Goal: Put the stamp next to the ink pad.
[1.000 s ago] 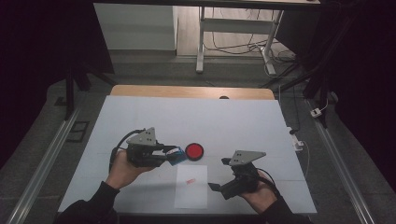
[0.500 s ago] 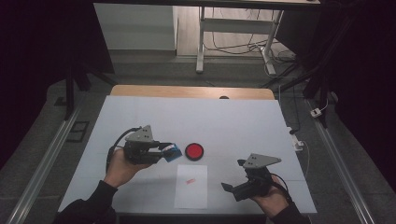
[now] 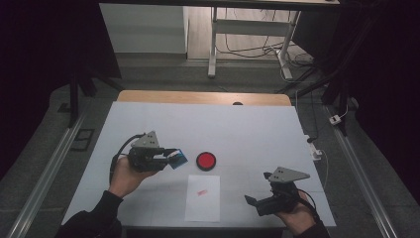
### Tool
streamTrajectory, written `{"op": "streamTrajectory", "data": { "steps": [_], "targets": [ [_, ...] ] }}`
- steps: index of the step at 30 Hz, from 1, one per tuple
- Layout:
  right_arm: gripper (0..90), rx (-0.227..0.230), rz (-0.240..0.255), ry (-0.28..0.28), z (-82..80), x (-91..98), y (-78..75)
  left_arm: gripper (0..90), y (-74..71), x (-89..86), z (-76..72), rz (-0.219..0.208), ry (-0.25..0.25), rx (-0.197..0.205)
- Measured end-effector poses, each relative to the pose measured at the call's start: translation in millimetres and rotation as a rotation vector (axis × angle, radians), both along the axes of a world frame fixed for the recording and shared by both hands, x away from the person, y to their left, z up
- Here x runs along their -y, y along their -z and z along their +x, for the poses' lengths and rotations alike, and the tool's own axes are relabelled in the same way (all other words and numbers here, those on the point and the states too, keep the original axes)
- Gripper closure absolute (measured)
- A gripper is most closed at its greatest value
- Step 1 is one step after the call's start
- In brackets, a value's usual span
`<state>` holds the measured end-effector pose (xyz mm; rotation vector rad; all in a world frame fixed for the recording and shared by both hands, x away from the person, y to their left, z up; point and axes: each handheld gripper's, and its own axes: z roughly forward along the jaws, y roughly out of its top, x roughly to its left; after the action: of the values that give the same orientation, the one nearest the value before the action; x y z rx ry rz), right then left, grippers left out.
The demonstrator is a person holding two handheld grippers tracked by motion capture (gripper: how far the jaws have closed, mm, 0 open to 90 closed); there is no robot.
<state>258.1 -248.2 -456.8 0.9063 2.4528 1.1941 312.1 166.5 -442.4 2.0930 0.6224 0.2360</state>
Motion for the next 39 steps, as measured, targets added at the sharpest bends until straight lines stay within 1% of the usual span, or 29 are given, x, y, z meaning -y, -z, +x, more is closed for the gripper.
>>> {"op": "streamTrajectory", "data": {
  "steps": [3, 6, 7, 13, 20, 23, 28, 30, 39],
  "targets": [
    [0.0, -0.001, 0.006, 0.018, -1.9, 5.3, 0.1, 69.7, 2.0, -3.0, 1.8, 0.005, -0.017, -0.002],
    [0.0, 0.000, -0.006, 0.034, -4.0, 10.6, 0.3, 69.7, 4.2, -5.4, 3.7, 0.012, -0.034, -0.005],
    [0.0, 0.001, 0.000, 0.040, -4.7, 12.0, 0.7, 69.7, 5.0, -6.4, 4.4, 0.015, -0.040, -0.006],
    [0.0, 0.001, -0.004, 0.066, -9.0, 21.6, 0.2, 69.8, 10.3, -12.9, 9.3, 0.030, -0.088, -0.016],
    [0.0, -0.004, -0.005, 0.082, -11.6, 29.1, 0.2, 69.7, 18.3, -19.0, 15.2, 0.066, -0.143, -0.026],
    [0.0, -0.009, -0.006, 0.090, -12.6, 31.7, 0.8, 69.7, 21.0, -21.3, 17.3, 0.073, -0.160, -0.034],
    [0.0, -0.012, 0.010, 0.100, -14.0, 36.0, 0.7, 69.7, 25.7, -25.0, 20.3, 0.091, -0.187, -0.040],
    [0.0, -0.010, 0.014, 0.107, -14.8, 37.5, 0.2, 69.7, 28.3, -26.9, 22.1, 0.107, -0.199, -0.043],
    [0.0, -0.009, 0.025, 0.117, -15.8, 41.1, -0.3, 69.7, 40.1, -37.3, 30.9, 0.123, -0.254, -0.076]
  ]
}}
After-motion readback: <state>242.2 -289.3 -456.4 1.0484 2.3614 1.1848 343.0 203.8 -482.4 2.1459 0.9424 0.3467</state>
